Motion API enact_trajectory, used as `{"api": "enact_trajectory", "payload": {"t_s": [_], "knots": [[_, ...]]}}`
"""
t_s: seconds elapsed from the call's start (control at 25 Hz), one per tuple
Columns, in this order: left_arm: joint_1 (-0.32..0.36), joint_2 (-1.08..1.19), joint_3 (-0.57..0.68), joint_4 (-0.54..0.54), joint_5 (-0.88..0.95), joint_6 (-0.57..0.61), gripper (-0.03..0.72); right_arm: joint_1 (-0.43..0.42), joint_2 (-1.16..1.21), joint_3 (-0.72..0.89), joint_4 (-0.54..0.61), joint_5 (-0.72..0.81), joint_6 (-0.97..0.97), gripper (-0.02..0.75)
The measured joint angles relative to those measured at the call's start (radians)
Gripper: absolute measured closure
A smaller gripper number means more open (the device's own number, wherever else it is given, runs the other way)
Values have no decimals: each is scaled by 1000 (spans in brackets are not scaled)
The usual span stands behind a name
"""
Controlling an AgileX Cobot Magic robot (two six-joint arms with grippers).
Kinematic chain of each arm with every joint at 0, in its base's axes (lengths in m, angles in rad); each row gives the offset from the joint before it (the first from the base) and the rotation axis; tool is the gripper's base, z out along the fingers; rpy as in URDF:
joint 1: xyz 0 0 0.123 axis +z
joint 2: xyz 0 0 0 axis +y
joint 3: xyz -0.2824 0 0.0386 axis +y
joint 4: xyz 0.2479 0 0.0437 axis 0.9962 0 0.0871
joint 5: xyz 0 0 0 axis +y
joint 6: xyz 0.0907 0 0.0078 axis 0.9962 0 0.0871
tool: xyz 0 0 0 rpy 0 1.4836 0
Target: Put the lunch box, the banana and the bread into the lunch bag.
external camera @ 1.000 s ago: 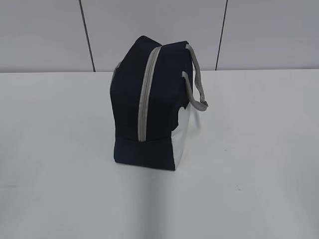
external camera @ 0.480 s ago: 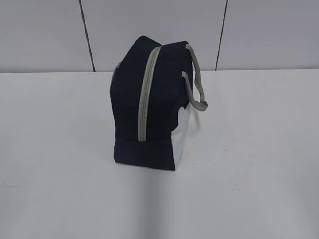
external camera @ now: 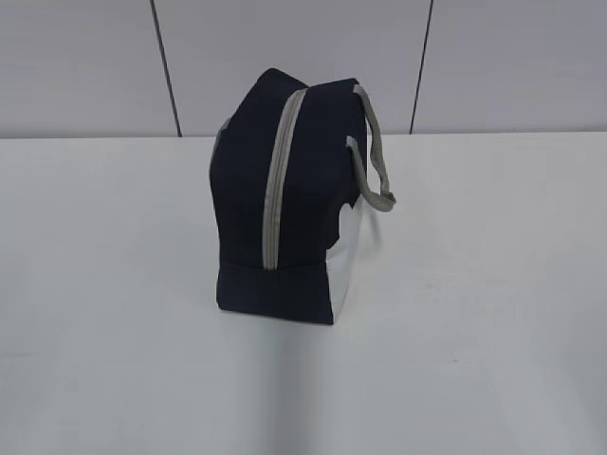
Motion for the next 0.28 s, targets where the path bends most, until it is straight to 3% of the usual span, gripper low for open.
{"api": "enact_trajectory", "payload": {"t_s": [0.28], "knots": [[0, 0, 0, 0, 0, 0, 300, 0, 0, 0, 0, 0, 0, 207]]}}
